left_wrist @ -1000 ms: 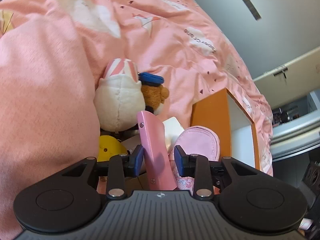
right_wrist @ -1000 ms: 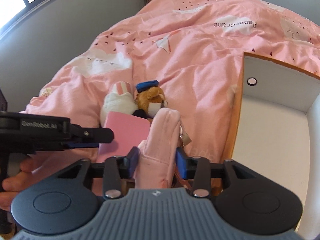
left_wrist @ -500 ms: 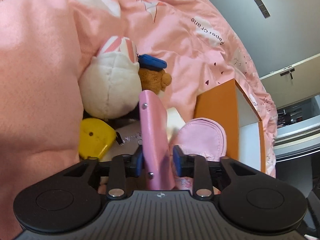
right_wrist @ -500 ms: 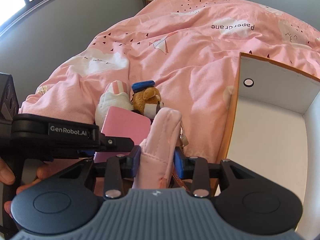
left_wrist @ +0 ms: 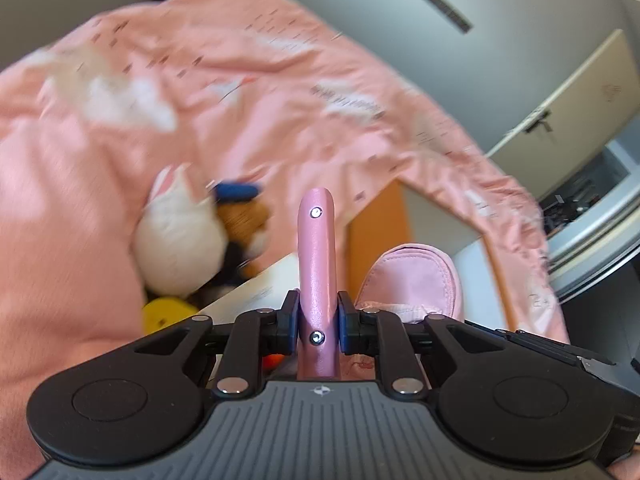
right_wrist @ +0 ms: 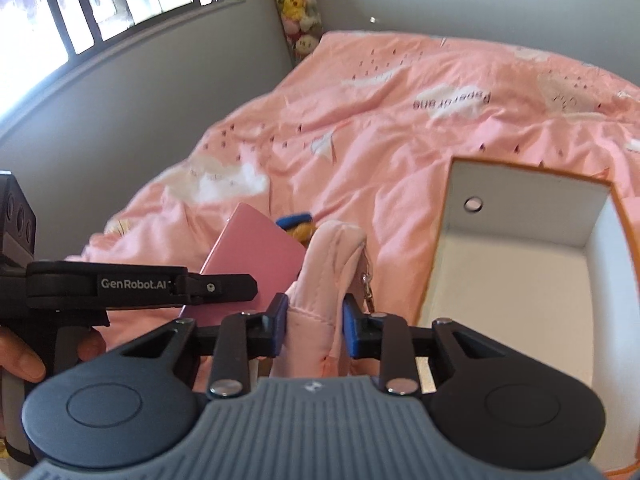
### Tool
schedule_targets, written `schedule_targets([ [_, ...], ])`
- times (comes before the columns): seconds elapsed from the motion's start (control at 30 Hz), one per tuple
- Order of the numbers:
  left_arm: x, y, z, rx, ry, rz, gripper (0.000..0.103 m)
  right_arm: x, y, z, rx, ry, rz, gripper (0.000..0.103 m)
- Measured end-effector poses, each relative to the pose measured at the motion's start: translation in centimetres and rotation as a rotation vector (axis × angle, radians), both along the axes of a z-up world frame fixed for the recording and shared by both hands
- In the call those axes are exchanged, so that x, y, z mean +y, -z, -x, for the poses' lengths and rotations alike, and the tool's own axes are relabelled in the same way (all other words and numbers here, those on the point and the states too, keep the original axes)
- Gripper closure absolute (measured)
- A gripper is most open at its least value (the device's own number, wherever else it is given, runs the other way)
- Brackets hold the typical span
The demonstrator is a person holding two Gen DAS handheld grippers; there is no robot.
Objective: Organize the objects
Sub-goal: 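Carry the wallet and pouch with both tools and lower them into the orange box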
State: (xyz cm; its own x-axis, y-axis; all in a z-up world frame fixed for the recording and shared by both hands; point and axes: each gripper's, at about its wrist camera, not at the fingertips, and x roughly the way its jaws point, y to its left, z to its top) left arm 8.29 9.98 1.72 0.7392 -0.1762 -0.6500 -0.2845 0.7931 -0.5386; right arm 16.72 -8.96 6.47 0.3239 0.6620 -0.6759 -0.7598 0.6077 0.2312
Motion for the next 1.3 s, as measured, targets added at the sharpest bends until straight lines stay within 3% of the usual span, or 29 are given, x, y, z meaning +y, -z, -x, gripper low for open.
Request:
schedule_targets([
  [0.17, -2.1, -3.1, -1.6, -0.074, 0.091, 0.034, 0.083, -4.1, -4.0, -0.3, -0.087, 0.091, -0.075, 0.073],
  [0.37, -7.3, -4.4, -5.6, -0.093, 0.255, 0.102, 0.083, -9.8, -5.2, -2.7, -0.122, 0.237, -0.018, 0.073],
  [0.47, -10.7, -3.3, -7.8, -0.052, 0.329, 0.099, 0.083, -12.3, -4.0, -4.8, -0.054, 0.276, 0.020, 0.073],
  [0.6, -14.6, 0.1, -10.4, 0.065, 0.386, 0.078, 0.083, -14.0, -0.8, -7.5, 0.083, 0.296, 0.071, 0.073],
  [0.8, -17.4, 4.3, -13.3, 0.181, 0.416, 0.047, 0.083, -14.2, 3.3, -9.0, 0.150, 0.286, 0.176, 0.073],
  [1.03, -19.6, 7.0, -14.6, 0.249, 0.430, -0.015, 0.083, -14.3, 5.6, -9.4, 0.168, 0.243, 0.231, 0.072],
  [1.3, -20.9, 8.7, -15.0, 0.285, 0.433, -0.071, 0.083, -14.4, 5.9, -8.9, 0.100, 0.170, 0.290, 0.067],
])
